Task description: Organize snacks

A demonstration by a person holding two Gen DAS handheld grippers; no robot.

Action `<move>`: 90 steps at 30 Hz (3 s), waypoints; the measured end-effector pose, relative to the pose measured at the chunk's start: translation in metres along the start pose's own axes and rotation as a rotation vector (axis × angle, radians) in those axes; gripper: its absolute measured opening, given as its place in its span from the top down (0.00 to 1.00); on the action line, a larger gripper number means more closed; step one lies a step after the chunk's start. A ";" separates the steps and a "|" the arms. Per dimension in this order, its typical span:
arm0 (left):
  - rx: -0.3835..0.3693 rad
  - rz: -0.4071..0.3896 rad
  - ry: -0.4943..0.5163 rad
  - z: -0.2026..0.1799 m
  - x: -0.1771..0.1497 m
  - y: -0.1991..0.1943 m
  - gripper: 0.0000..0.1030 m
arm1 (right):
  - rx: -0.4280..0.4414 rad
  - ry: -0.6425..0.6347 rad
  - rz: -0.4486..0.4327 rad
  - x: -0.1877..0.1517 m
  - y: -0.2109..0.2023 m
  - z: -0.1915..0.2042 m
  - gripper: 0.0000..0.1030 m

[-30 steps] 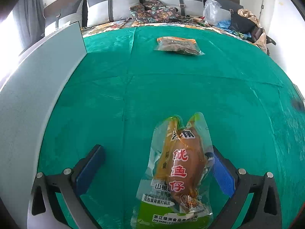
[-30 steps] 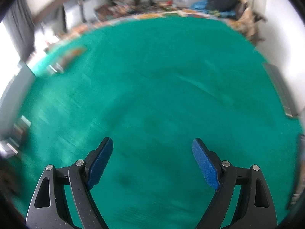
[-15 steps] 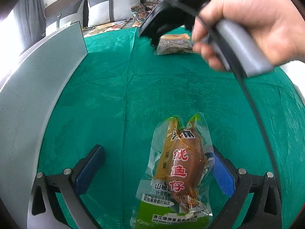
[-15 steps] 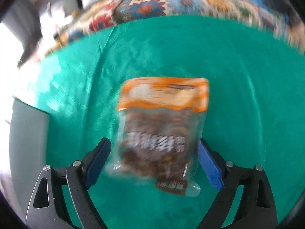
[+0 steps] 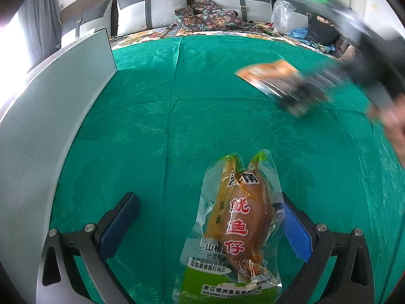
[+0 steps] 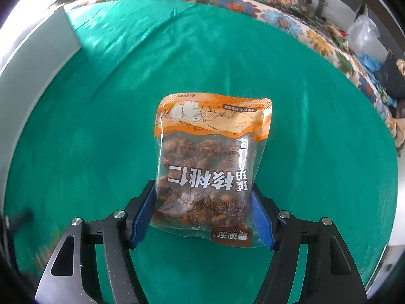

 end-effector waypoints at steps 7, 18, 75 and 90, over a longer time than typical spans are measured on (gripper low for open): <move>-0.028 0.023 0.022 0.001 -0.001 -0.005 0.20 | 0.187 0.162 -0.044 -0.112 -0.053 -0.025 0.31; -0.271 -0.085 -0.244 0.039 -0.009 -0.089 0.72 | 0.374 0.484 -0.192 -0.219 -0.120 -0.046 0.31; 0.527 -0.069 -0.509 0.283 -0.109 -0.290 0.00 | 0.396 -0.190 -0.331 -0.074 -0.231 0.329 0.22; 0.485 -0.104 -0.555 0.292 -0.115 -0.303 0.00 | 0.339 -0.247 -0.332 -0.066 -0.236 0.352 0.22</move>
Point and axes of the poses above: each gripper's, at about its wrist camera, not at the fingertips, and y roughly the way its jaws point, z to its left, x to its top, the point moved 5 cm from there along y, roughly the way its jaws point, and after that the axes turned 5 degrees about y, right-handed, at the moved point
